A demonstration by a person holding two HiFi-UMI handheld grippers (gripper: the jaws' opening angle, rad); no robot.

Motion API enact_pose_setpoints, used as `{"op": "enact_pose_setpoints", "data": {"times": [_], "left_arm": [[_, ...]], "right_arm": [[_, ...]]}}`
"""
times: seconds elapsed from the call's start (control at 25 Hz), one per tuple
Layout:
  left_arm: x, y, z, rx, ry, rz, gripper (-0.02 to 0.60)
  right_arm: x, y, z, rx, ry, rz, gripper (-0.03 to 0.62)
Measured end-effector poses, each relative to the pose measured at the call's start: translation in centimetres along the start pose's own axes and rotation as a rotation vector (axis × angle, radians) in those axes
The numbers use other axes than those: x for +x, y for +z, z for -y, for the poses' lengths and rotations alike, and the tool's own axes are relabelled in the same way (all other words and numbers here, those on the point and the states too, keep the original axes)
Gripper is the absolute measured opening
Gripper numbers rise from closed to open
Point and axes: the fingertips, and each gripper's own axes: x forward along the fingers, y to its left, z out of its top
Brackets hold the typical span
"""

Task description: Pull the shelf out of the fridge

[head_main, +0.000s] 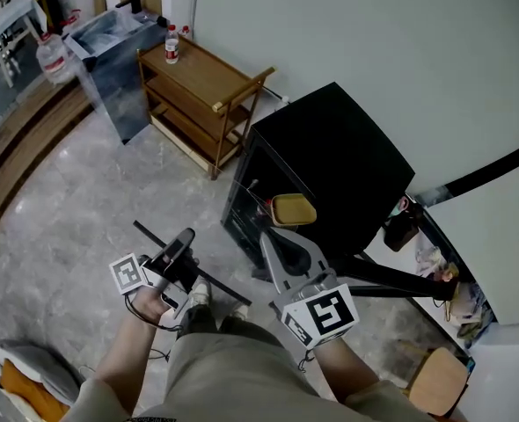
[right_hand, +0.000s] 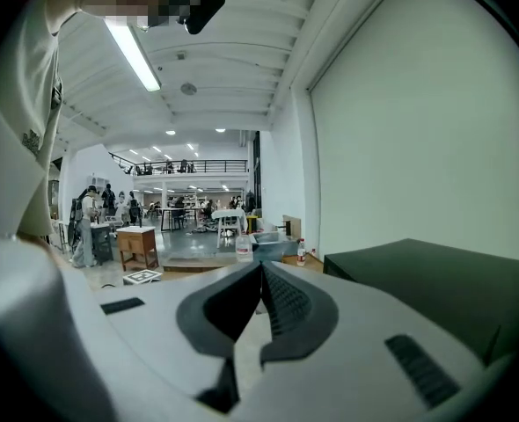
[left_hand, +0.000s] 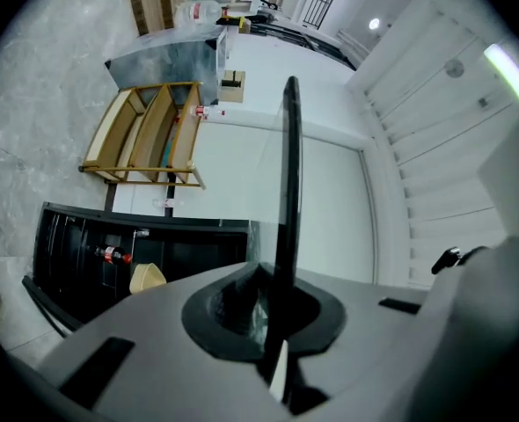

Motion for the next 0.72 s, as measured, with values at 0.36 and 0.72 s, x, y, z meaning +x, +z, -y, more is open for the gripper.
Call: {"op": "enact_pose_setpoints", "data": {"times": [0.36,0.72], "left_arm": [[-0.3,4.2,11.2,0.066,-0.085,0.119,0.015],[1.3,8.4,19.4,0.116,-0.155,0.217,0.015]], "right_arm": [[0.1,6.3,-0.3,-0.01,0.02,0.124,-0.003],[0.4,12.6,-0.6,-0.004,0.037,0.259,-0.005]]}}
